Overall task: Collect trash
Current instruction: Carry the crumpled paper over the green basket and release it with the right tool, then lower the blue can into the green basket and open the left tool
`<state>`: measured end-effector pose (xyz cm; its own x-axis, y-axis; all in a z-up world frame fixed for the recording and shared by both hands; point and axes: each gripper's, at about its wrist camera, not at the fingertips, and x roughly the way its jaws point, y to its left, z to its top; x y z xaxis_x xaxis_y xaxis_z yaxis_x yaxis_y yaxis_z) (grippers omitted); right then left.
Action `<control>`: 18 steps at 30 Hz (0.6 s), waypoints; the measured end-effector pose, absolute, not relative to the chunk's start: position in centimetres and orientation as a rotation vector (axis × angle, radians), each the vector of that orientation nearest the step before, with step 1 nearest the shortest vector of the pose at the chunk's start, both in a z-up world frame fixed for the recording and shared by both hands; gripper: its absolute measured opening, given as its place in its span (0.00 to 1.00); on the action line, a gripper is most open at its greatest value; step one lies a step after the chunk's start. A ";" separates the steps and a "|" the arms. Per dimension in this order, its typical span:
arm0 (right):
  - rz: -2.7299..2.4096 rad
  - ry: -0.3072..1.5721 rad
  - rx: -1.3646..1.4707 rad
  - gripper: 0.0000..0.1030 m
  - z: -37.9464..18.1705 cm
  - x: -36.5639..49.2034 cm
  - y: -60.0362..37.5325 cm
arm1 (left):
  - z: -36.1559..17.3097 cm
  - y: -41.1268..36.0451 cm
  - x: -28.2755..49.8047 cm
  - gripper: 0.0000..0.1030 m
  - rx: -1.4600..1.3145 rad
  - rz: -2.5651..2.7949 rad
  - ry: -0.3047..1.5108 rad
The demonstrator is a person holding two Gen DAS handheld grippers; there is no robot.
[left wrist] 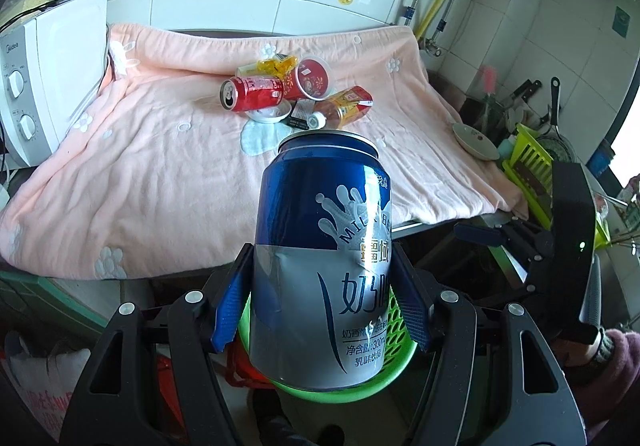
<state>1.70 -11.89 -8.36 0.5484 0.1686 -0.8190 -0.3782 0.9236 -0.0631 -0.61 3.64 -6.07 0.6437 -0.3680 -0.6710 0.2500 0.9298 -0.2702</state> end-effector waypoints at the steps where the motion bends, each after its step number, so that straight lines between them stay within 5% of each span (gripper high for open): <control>1: 0.323 0.935 -0.243 0.81 -8.2 1.6 -12.1 | -6.2 3.5 -0.7 0.63 -0.155 -0.355 0.801; 18: 0.245 0.924 -0.197 0.83 -7.4 0.4 -15.5 | -9.2 0.2 -0.5 0.63 -0.114 -0.403 0.904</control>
<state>0.39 -15.49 -7.38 0.5783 0.1241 -0.8063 -0.2919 0.9544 -0.0625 -0.51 0.21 -9.24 0.5496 -0.3868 -0.7405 0.2919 0.9194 -0.2636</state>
